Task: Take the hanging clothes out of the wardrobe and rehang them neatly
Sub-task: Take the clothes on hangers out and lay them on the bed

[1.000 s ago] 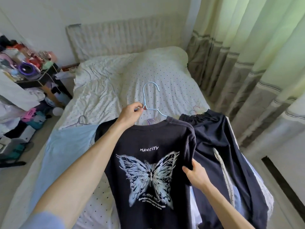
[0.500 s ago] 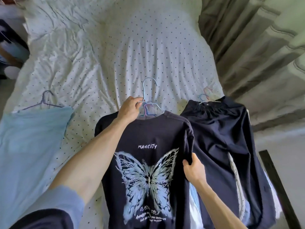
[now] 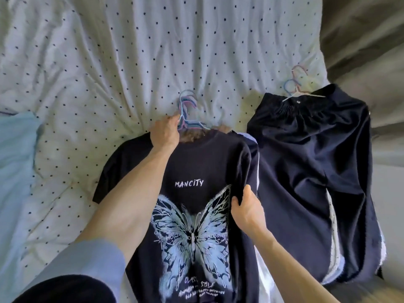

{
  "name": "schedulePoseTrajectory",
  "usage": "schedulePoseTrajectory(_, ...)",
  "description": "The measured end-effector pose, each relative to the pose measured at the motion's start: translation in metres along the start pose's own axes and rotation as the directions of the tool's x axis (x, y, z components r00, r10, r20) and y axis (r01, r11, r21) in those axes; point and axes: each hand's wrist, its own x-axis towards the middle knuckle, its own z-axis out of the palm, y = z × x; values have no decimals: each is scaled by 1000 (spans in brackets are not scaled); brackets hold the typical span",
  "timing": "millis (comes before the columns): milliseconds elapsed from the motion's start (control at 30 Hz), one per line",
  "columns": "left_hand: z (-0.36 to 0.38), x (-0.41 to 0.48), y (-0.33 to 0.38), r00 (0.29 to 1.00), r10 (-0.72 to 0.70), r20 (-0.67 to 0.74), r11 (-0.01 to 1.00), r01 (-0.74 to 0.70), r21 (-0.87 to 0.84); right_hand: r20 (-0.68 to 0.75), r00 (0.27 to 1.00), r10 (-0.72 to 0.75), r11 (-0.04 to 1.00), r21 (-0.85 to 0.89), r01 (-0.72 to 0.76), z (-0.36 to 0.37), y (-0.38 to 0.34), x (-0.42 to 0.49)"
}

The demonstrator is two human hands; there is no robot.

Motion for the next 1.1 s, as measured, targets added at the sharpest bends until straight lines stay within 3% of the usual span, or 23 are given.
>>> schedulePoseTrajectory(267,32,10,-16,998,-47,-48,996,44,-75,19,1000,-25,992,-119,27,20,1,17)
schedulePoseTrajectory(500,13,-14,-16,992,-56,111,994,45,101,11,999,-53,974,-218,54,-2,6,-6)
schedulePoseTrajectory(667,-9,-85,1,979,-43,200,989,13,146,22,995,-93,979,-180,96,-28,16,-49)
schedulePoseTrajectory(833,-20,-183,22,940,-4,342,996,-27,87,-22,989,-148,981,-133,143,-47,44,-110)
schedulePoseTrajectory(1100,-17,-336,70,905,161,393,973,-212,90,-161,963,-217,974,22,224,-62,136,-231)
